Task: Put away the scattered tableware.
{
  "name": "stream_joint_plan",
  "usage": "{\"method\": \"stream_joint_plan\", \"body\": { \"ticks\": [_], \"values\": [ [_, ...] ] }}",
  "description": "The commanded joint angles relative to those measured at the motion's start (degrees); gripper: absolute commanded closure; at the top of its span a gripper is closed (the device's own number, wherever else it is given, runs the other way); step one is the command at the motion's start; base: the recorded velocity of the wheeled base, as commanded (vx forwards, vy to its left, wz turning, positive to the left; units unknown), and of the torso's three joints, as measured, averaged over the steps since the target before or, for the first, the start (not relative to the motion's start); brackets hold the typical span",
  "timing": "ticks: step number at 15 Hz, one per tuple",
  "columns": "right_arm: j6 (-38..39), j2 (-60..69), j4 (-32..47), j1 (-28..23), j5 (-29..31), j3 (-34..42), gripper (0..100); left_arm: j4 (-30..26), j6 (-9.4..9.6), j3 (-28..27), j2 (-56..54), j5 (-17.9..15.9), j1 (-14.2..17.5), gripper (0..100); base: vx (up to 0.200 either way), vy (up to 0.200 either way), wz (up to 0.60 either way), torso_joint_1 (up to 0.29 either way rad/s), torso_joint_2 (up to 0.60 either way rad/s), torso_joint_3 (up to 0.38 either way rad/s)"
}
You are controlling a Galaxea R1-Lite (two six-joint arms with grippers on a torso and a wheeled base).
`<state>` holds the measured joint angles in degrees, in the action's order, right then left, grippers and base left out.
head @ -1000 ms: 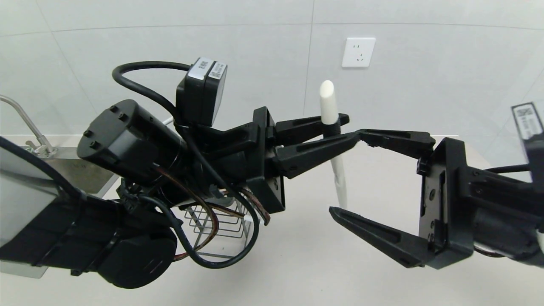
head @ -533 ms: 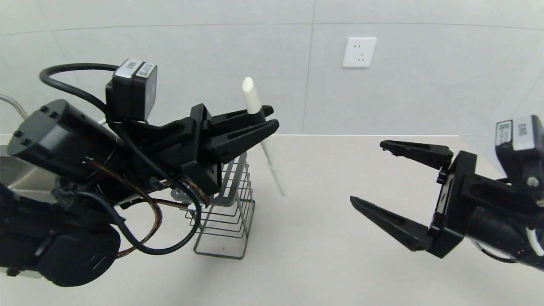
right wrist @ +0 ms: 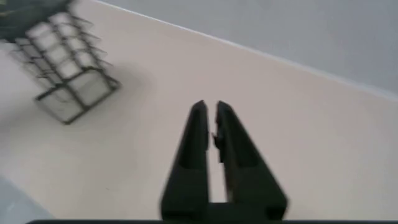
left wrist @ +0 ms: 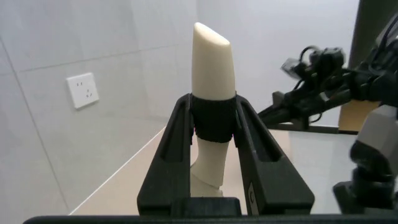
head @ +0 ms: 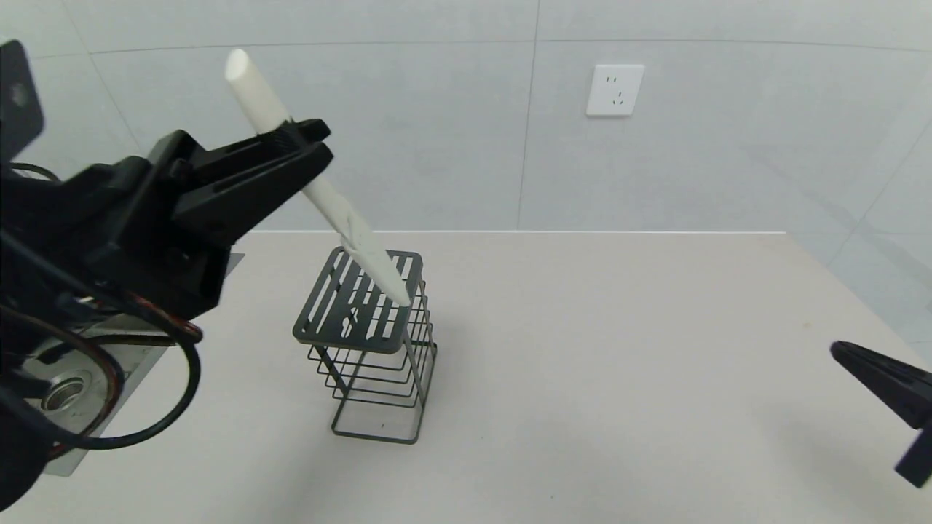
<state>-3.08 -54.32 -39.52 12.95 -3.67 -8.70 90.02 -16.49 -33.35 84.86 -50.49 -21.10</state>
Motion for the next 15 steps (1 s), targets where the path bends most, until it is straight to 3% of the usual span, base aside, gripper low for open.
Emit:
{"method": "stream_joint_plan", "body": {
  "ticks": [1,2,3,4,5,6,8,10,11,13,15],
  "values": [
    [-3.0,16.9,3.4,-2.6,-1.1,7.1,100,0.0,-0.29,0.4,-4.0,-3.0,4.3,100,0.0,0.0,0.0,0.0,0.0,0.0],
    [-5.3,26.3,7.4,-4.3,-4.6,8.6,100,0.0,-0.38,0.7,-4.7,-8.5,8.7,100,0.0,0.0,0.0,0.0,0.0,0.0],
    [-5.0,33.1,11.5,-5.1,-4.7,8.6,100,0.0,-0.38,0.4,-4.4,-12.6,11.1,100,0.0,0.0,0.0,0.0,0.0,0.0],
    [-4.9,37.3,14.4,-5.6,-4.8,8.6,100,0.0,-0.38,0.1,-4.2,-14.5,11.4,100,0.0,0.0,0.0,0.0,0.0,0.0],
    [-4.7,46.4,22.2,-6.3,-4.8,8.6,100,0.0,-0.38,-0.7,-3.0,-15.3,10.3,100,0.0,0.0,0.0,0.0,0.0,0.0],
    [-4.8,50.3,26.5,-6.4,-4.8,8.7,100,0.0,-0.29,-1.5,-2.1,-15.3,8.9,100,0.0,0.0,0.0,0.0,0.0,0.0],
    [-2.0,49.1,26.3,-7.3,-4.8,8.7,100,0.0,0.06,-3.9,0.8,-15.2,8.2,100,0.0,0.0,0.0,0.0,0.0,0.0],
    [-0.3,49.2,32.8,-7.9,-4.2,8.7,100,0.0,1.9,-7.8,5.6,-14.8,7.4,100,0.0,0.0,0.0,0.0,0.0,0.0],
    [-0.3,49.1,34.5,-8.2,-3.2,8.7,100,0.0,2.17,-9.1,6.9,-13.8,6.8,100,0.0,0.0,0.0,0.0,0.0,0.0],
    [-1.3,53.3,39.7,-13.7,-1.8,8.5,100,0.0,2.26,-12.0,10.7,-9.1,5.1,100,0.0,0.0,0.0,0.0,0.0,0.0],
    [-0.8,53.4,39.0,-13.7,-1.4,8.7,100,0.0,2.87,-11.9,11.3,-9.0,3.3,100,0.0,0.0,0.0,0.0,0.0,0.0]
  ]
}}
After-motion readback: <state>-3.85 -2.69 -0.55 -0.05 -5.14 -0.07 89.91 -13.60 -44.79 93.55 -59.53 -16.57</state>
